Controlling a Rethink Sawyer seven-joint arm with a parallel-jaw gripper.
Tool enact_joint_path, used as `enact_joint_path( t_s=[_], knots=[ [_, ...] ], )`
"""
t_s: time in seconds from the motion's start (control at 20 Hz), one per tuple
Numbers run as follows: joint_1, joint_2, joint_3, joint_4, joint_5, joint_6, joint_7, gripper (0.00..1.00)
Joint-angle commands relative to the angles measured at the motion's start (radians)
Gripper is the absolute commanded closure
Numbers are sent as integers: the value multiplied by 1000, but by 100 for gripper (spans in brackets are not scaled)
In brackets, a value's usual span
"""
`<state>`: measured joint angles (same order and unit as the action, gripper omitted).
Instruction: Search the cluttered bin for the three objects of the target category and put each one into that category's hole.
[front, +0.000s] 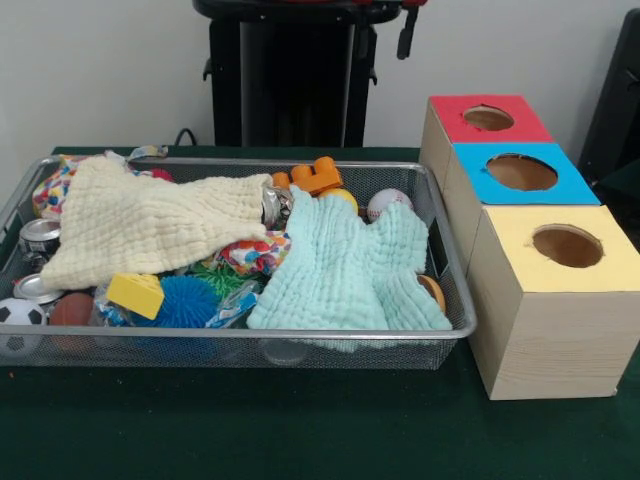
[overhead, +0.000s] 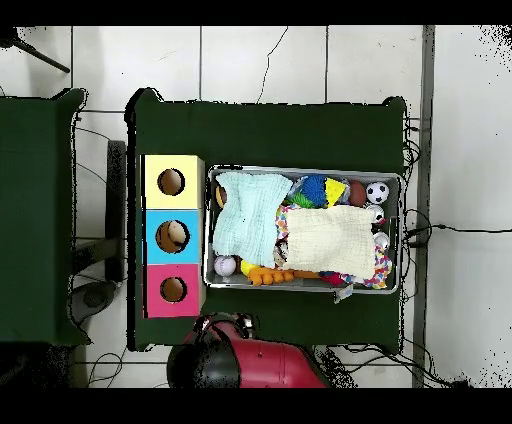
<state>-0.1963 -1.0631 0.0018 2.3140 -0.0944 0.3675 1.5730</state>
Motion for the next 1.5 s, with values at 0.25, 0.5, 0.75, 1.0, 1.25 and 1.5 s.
enact_joint_path(
  t_s=[0.25, 0.5, 0.75, 1.0, 1.25, 1.5],
  knots=[
    [-67, 214, 144, 2, -138, -93, 6, 0],
    [-55, 229, 158, -24, -131, -83, 59, 0],
    [-51, 242, 149, -51, -141, -77, 67, 0],
    [-86, 336, 159, -122, -186, -152, 30, 0],
    [-120, 412, 168, -216, -263, -138, -27, 0],
    [-110, 456, 177, -280, -310, -116, -12, 0]
  ],
)
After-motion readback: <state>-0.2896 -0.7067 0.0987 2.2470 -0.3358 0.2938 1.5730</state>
